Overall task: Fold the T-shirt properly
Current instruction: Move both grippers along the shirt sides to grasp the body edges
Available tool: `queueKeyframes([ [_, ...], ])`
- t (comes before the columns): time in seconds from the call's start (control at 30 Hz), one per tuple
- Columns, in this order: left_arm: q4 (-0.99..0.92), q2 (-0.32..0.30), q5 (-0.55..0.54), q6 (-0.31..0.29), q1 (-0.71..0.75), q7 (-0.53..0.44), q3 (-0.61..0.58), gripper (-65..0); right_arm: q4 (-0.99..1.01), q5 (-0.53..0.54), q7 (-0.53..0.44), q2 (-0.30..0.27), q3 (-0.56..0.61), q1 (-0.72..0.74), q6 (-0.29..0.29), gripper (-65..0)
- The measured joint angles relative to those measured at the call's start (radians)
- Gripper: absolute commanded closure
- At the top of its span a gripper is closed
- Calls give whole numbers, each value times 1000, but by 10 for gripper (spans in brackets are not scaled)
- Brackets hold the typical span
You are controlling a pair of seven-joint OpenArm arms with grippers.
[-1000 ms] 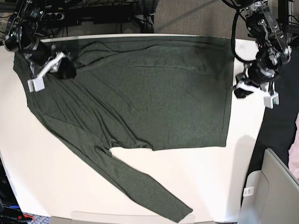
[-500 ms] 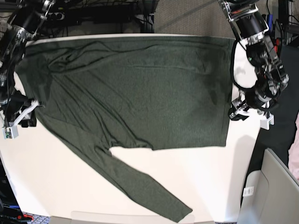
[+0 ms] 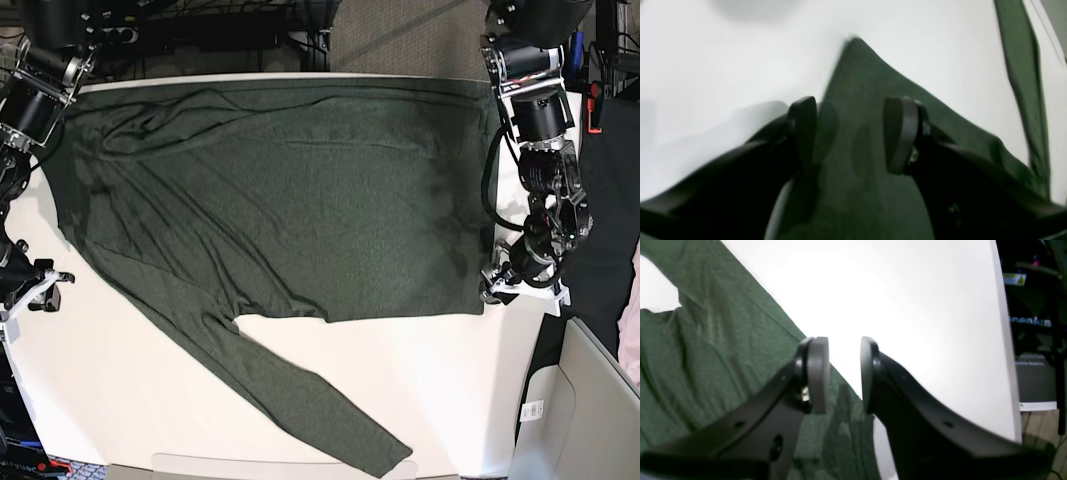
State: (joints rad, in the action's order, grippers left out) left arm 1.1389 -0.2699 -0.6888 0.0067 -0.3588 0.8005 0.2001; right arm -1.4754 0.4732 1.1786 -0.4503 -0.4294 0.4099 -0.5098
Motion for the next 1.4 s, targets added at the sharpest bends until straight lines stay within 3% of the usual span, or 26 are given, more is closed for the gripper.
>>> queueKeyframes([
  [0.07, -48, -6, 0, 0, -1, -63, -17, -318, 0, 1, -1, -1, 0, 1, 0, -168],
  [0.3, -159, -12, -4, 0, -33, -119, -77, -318, 0, 0, -1, -3, -4, 0, 0, -168],
  [0.6, -162, 49, -7, -11, -35, -147, -90, -303, 0, 0, -1, 3, -4, 11, 0, -168],
  [0.77, -177, 50, -14, -16, -40, -169, -183, -215, 0, 1, -1, 3, -4, 11, 0, -168],
  [0.97, -193, 51, -15, -19, -44, -196, -240, -4, 32, 1, -3, 2, -4, 15, 0, -168],
  [1.07, -189, 39, -22, -19, -43, -183, -241, -1, 83, -3, -4, 4, -3, 16, 0, -168],
  [1.2, -174, 2, -27, -25, -34, -163, -241, 0, 182, -140, -14, 17, 69, 81, 5, -167],
  [1.4, -80, -25, -8, -6, 18, -136, -240, 0, 298, -334, -150, 102, 202, 162, -3, -168],
])
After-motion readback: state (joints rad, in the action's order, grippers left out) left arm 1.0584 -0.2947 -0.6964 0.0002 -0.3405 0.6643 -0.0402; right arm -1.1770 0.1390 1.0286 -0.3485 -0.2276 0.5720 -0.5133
